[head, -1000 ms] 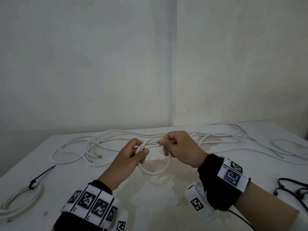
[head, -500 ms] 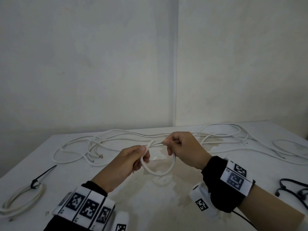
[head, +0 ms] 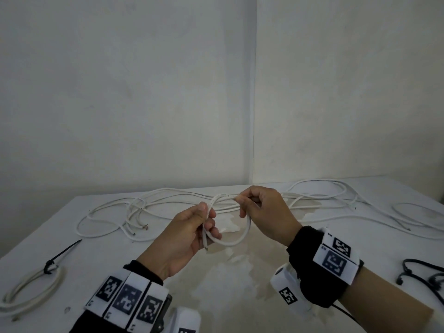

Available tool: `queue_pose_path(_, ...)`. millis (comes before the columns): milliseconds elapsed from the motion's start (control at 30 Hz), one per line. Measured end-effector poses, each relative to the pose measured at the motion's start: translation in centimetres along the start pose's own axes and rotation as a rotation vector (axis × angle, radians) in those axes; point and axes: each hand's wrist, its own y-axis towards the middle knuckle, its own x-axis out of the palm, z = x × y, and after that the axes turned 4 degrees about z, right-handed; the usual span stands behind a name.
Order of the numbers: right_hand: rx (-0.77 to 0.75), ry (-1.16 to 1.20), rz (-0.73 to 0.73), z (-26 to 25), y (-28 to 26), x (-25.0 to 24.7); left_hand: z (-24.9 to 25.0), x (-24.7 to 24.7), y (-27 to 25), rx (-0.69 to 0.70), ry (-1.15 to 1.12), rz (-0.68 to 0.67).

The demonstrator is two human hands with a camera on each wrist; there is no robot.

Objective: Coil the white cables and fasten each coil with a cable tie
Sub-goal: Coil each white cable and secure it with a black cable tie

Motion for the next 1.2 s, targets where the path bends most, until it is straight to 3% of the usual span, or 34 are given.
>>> queue_pose_path(167,0.006,0.049,-0.130,-0.6,-0.1,-0.3,-0.2,-0.2,0.4,0.041,0.055,0.082)
queue_pose_path(267,-0.016,-0.048,-0.180,0.4,0.1,-0.9,0.1,-1.2,0.6,0.065,0.020,0.152)
queue_pose_path(433,-0.032,-0.168,-0.143,3.0,0.4,-2.8,1.2,-3.8,0.9,0.101,-0.027,0.254)
queue_pose_path(600,-0.072,-0.266,-0.034,5.2,1.4,-3.9,1.7,-5.2,0.6,0.099,-0.034,0.270)
queue_pose_path(733,-0.100,-0.400,-0.074,6.5,2.2,-3.5,2.1,-5.8,0.7,0.115,-0.062,0.274)
queue_pose_path(800,-0.220,-0.542,-0.051,6.7,2.5,-2.4,2.2,-6.1,0.9,0.117,-0.087,0.286)
queue_pose_path(867,-0.431,-0.673,-0.013,6.7,2.6,-1.5,2.2,-6.3,1.2,0.135,-0.114,0.299)
queue_pose_path(1000,-0.762,-0.846,-0.055,6.6,2.4,0.4,2.3,-6.4,1.8,0.192,-0.092,0.320)
queue_pose_path(1200,-0.991,-0.878,-0.086,6.4,1.4,3.2,1.9,-4.9,2.6,0.252,-0.038,0.341)
